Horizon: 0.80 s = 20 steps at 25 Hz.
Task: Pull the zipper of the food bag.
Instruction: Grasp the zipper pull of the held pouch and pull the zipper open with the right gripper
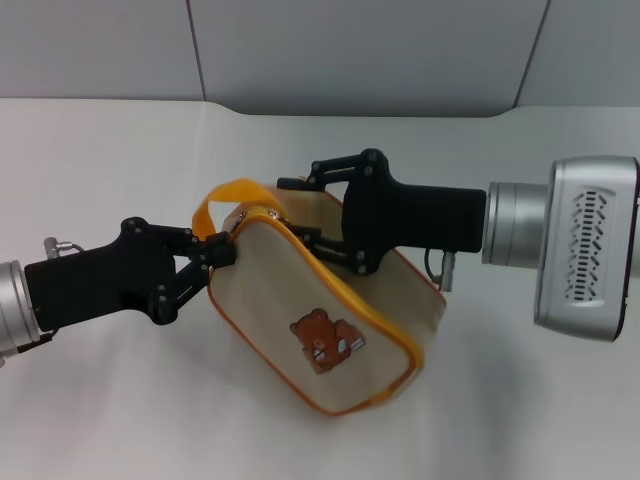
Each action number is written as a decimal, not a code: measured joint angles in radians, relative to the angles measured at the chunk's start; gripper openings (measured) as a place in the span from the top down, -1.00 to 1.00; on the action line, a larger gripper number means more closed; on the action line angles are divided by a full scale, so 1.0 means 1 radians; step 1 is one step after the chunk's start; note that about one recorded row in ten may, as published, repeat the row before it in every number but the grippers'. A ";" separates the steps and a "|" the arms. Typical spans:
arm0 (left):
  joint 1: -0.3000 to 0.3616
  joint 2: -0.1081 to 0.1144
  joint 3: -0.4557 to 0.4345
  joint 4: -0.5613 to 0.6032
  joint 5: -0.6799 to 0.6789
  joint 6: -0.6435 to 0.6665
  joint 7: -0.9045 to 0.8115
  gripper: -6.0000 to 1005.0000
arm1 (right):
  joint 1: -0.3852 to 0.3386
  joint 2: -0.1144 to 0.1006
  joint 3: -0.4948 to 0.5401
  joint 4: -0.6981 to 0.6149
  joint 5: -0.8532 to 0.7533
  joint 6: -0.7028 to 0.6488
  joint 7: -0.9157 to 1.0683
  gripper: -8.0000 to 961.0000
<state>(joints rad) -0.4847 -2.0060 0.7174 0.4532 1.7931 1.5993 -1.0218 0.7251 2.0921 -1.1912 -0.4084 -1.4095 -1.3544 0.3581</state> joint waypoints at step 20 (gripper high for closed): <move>-0.002 0.000 0.001 0.012 0.000 0.022 -0.001 0.90 | 0.007 0.000 -0.027 0.000 0.016 0.033 0.005 0.68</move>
<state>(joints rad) -0.4862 -2.0064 0.7180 0.4650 1.7932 1.6210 -1.0225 0.7320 2.0924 -1.2179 -0.4081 -1.3939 -1.3215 0.3627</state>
